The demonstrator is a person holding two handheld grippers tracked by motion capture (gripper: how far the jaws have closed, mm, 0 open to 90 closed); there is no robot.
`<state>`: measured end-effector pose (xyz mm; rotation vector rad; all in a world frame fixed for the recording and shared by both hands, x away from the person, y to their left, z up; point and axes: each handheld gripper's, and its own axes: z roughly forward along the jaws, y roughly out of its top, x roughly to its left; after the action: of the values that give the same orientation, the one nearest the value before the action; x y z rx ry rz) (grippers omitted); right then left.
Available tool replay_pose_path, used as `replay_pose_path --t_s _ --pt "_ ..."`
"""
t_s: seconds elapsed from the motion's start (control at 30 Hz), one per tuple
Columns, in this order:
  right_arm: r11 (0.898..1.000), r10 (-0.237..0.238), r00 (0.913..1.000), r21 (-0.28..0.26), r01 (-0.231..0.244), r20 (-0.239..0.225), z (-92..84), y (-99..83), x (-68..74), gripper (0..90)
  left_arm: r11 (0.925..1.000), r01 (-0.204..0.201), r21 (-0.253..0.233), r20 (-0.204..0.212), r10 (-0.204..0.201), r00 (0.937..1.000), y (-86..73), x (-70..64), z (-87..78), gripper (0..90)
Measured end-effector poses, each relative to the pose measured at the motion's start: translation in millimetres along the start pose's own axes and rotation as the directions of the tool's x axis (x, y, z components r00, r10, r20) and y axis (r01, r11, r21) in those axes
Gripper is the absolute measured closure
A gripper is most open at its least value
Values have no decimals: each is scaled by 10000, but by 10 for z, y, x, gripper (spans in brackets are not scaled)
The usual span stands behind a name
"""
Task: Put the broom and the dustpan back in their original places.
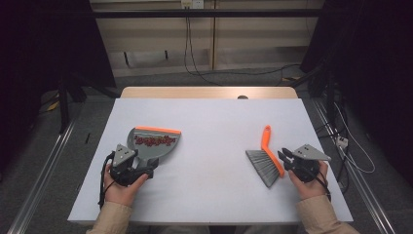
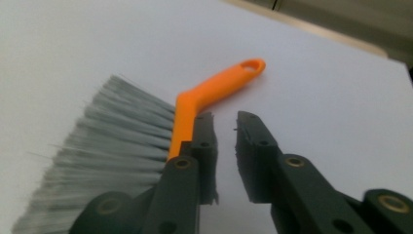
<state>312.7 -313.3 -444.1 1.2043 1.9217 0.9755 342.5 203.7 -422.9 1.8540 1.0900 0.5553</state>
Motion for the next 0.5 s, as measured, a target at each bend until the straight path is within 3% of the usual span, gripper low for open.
replay_pose_path --t_s 0.03,0.07,0.1,0.13,0.23,0.27,0.3,0.37,0.47,0.5 --pt "9994 82 10000 332 -82 4 12 -63 -60 809 10000 -45 -21 8 45 10000 1 1 0 165" --pt "9994 82 10000 332 -82 4 12 -63 -60 809 10000 -34 -62 -43 34 10000 1 -3 1 165" --pt "9967 333 9986 750 -301 -422 28 -125 -62 856 10000 -59 -52 -11 59 10000 2 -2 2 165" --pt "9953 280 9983 935 -231 -514 24 -136 -33 861 10000 -80 -10 25 80 10000 2 -2 7 166" --pt "9937 -120 9970 1101 205 -769 5 -135 92 900 10000 -78 -7 51 78 10000 0 3 7 166" --pt "9937 -120 9970 1101 205 -769 5 -135 92 900 9999 -134 -3 14 134 9999 2 6 4 166" --pt "9944 -10 9922 1044 141 -1244 7 -128 154 900 9999 -79 -73 4 79 10000 6 5 2 166" --pt "9941 -116 9916 1055 254 -1291 6 -122 183 900 9999 -97 -97 -15 97 10000 13 2 -5 165" --pt "9979 -141 9937 620 211 -1109 -23 -80 252 827 9997 -139 -180 5 139 9999 18 -1 -8 154" --pt "9995 256 9936 212 -234 -1098 -48 -53 240 711 9996 -154 -251 19 154 9999 15 0 -10 131"
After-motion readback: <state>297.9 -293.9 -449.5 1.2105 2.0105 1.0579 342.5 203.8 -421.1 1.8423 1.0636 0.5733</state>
